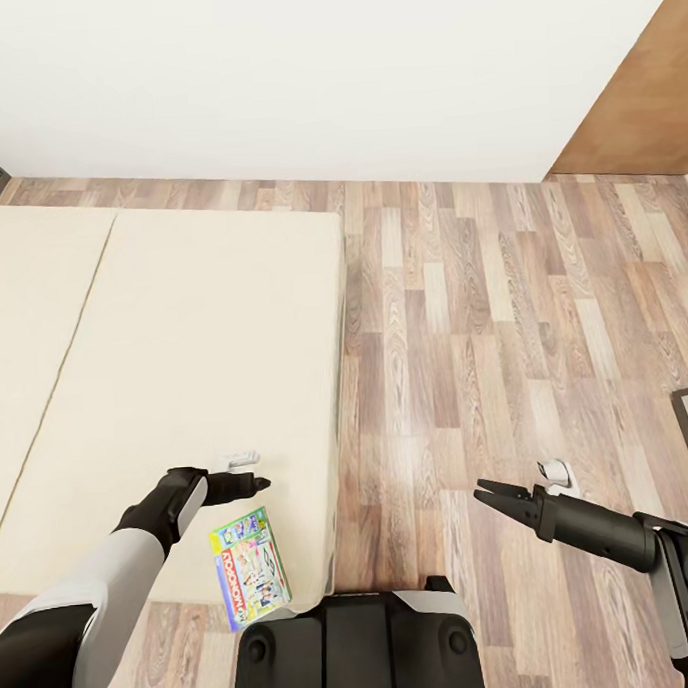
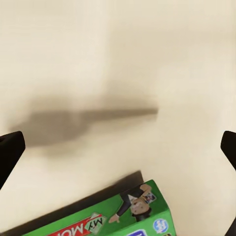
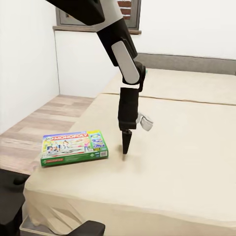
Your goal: Put all the toys in the child's room - the three board games (two on the bed and one on the table), the two jigsaw puzzles on the table, and the tennis ball on the table - inside the toy box on the table in the child's room.
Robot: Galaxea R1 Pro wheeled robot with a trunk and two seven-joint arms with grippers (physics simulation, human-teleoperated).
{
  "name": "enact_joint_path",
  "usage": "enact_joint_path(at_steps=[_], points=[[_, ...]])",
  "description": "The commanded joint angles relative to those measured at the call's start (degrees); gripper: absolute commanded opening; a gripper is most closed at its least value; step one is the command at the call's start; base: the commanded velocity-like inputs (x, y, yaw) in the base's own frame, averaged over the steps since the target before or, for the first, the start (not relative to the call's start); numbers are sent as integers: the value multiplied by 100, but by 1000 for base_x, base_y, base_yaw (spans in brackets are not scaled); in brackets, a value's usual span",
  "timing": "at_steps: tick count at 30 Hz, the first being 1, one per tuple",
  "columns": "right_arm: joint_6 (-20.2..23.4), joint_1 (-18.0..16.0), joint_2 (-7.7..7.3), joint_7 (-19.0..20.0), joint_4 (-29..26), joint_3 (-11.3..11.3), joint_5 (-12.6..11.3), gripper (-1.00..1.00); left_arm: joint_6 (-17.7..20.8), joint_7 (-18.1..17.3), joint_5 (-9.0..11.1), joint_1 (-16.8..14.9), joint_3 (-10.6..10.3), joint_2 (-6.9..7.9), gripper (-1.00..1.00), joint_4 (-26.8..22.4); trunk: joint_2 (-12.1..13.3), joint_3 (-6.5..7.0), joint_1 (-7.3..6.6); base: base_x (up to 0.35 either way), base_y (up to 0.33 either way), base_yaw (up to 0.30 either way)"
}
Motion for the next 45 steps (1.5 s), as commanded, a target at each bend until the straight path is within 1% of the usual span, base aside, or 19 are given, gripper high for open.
enact_joint_path(at_steps=[1,45], points=[[59,-2,1,12,3,-2,-11,100,45,-21,2,-1,36,-2,100,-7,-7,-5,3,0,-4,0],[62,-2,3,-11,32,-12,0,100,36,-30,-7,143,42,10,100,-7,-7,-5,3,0,0,0]])
